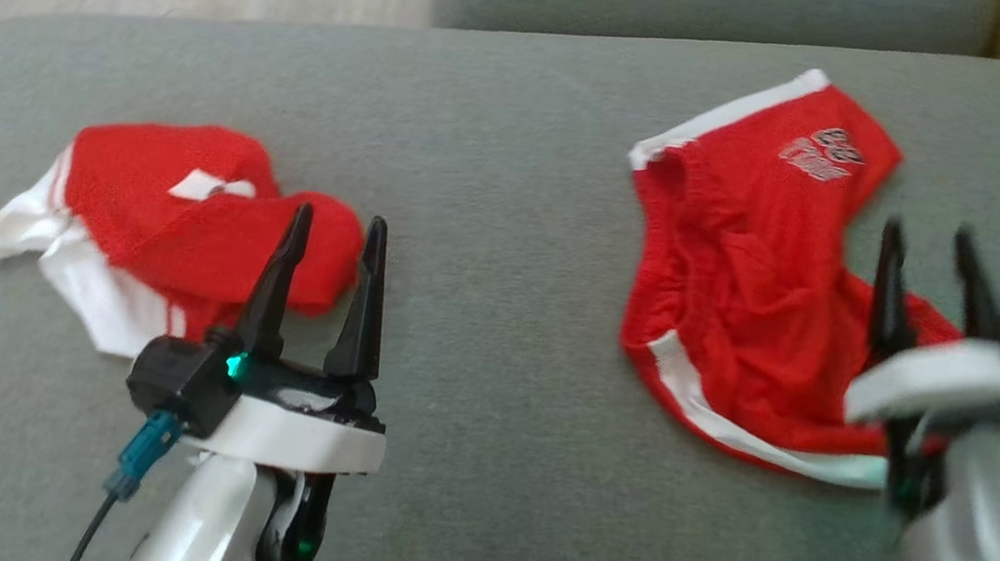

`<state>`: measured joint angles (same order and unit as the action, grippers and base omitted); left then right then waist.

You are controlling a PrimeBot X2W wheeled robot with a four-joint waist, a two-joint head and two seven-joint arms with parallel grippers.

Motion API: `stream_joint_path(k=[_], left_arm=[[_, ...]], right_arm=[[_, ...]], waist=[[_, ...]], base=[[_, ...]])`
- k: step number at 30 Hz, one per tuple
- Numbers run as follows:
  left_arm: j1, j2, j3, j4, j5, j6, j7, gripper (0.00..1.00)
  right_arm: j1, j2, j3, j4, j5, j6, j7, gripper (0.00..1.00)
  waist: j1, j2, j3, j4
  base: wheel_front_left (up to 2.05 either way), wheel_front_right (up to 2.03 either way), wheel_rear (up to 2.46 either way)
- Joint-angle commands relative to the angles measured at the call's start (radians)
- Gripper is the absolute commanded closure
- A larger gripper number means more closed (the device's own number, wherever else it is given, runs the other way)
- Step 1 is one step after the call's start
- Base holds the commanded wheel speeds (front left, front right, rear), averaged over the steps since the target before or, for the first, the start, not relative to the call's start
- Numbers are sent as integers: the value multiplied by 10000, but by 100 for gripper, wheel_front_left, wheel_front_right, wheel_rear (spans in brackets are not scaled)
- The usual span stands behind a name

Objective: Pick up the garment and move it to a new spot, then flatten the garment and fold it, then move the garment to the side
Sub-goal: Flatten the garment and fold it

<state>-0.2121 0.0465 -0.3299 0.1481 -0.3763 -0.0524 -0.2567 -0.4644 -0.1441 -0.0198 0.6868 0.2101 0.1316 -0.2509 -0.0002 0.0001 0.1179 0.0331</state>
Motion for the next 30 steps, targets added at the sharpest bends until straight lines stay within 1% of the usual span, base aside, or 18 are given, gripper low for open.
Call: stream_joint_path(k=[1,4,5,9,15,18,20,23,27,30], left_arm=[[-74,37,393,-252,120,-33,-51,0],[-35,37,414,-195,194,-104,-51,0],[-35,37,414,-195,194,-104,-51,0],[-17,37,433,-88,277,-180,-51,0],[-128,37,388,163,404,-306,-51,0],[-341,37,124,403,599,-424,-51,0],[-551,42,-217,685,819,-529,-51,0],[-985,82,-1016,1252,1023,-675,121,0],[-1694,181,-2386,1790,1109,-766,881,0],[-2228,316,-3527,2047,853,-776,1481,0]], right_arm=[[536,363,88,-852,-33,-9,-107,0],[1657,698,23,-1485,-180,-9,-103,0],[1657,698,23,-1485,-180,-9,-103,0],[2526,893,64,-2064,-221,-9,-99,0],[2687,933,0,-2903,-204,-9,-103,0],[2697,935,-164,-3213,-270,-9,-104,0],[2728,936,-326,-3372,-308,-9,-105,0],[2765,937,-539,-3486,-367,-9,-106,0],[2719,937,-779,-3522,-394,-9,-107,0],[2646,937,-848,-3509,-359,-9,-107,0]], waist=[[2,-1,-114,-369],[2,-1,-95,-595],[2,-1,-95,-595],[2,-1,-28,-839],[2,-1,105,-1080],[2,-1,226,-1174],[2,-1,312,-1249],[2,-1,443,-1384],[2,-1,630,-1590],[2,-1,757,-1761]], base=[[0,0,0],[0,0,0],[0,0,0],[0,0,0],[0,0,0],[0,0,0],[0,0,0],[0,0,0],[0,0,0],[0,0,0]])
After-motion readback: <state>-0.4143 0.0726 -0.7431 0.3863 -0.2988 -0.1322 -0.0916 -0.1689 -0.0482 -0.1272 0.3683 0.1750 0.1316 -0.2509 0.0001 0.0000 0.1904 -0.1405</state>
